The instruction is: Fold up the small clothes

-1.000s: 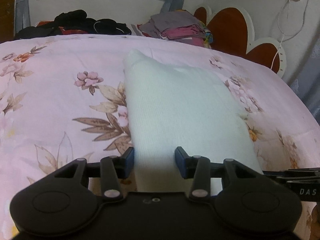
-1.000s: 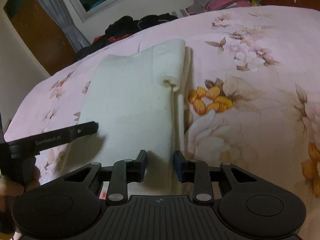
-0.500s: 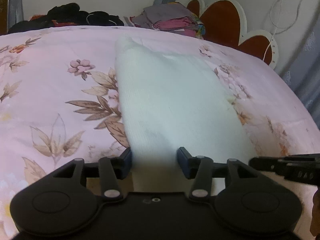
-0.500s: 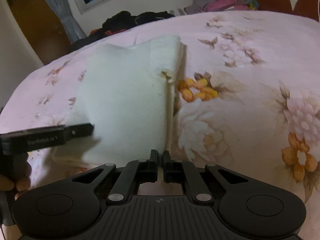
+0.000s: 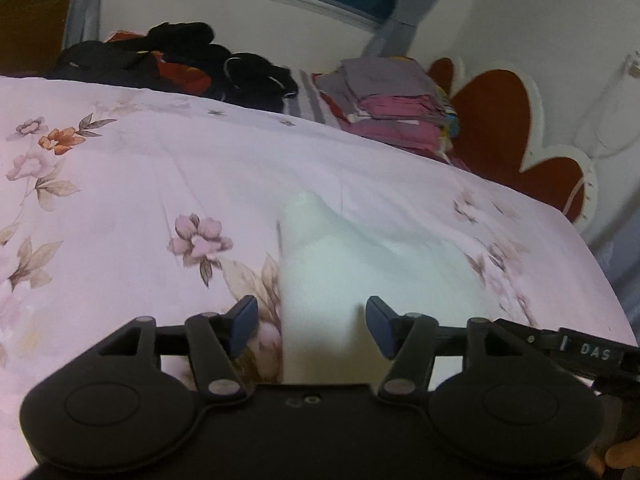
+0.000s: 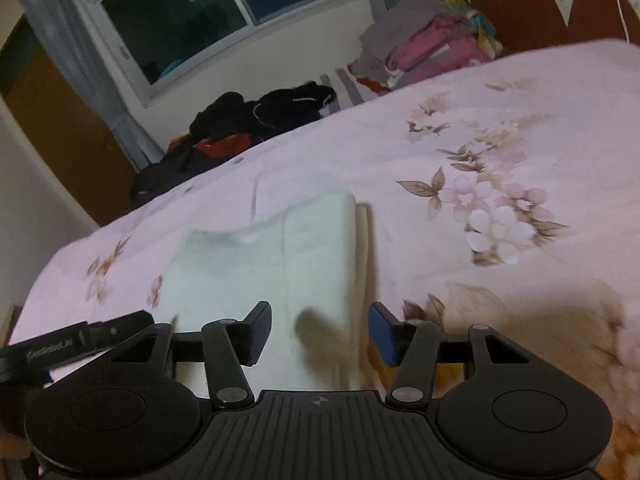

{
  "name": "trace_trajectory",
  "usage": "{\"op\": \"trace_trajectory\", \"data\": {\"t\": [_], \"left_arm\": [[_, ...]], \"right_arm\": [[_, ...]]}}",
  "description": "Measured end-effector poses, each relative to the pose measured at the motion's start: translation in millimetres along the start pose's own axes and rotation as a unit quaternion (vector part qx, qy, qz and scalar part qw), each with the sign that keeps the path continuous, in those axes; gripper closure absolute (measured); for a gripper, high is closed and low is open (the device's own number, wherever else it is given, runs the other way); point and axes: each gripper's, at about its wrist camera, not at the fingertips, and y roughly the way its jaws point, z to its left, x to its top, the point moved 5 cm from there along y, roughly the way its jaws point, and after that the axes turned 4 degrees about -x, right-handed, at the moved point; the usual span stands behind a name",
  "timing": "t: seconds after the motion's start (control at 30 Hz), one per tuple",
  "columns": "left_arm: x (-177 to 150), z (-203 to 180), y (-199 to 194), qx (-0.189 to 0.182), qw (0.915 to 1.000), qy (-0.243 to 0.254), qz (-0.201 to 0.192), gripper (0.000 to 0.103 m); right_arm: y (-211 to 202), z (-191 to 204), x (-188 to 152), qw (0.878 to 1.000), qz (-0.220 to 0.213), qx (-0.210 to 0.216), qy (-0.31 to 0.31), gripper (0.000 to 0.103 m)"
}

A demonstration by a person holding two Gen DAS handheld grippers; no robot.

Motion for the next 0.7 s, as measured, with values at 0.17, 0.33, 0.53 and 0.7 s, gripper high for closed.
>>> {"op": "trace_trajectory", "data": {"t": [0.17, 0.33, 0.53, 0.7], "left_arm": [[8.5, 2.5, 18.2, 0.008, 1.0000, 0.002, 0.002, 0.045], [8.5, 2.4, 33.7, 0.006, 0.9999, 0.002, 0.009, 0.048], [3.7, -3.0, 33.9, 0.000, 0.9998, 0.017, 0.004, 0.055], [0.7, -10.8, 39.8, 0.010, 0.9990, 0.044, 0.004, 0.050]], "right_arm": [[34.5, -1.9, 12.8, 1.000, 0.014, -0.004, 0.011, 0.049], [49.0, 6.8, 15.7, 1.000, 0.012, -0.005, 0.001, 0.069], [31.3, 15.6, 11.2, 0.998, -0.033, -0.011, -0.049, 0.093], [41.7, -2.9, -0.3, 0.996, -0.034, -0.059, -0.063, 0.095]]}}
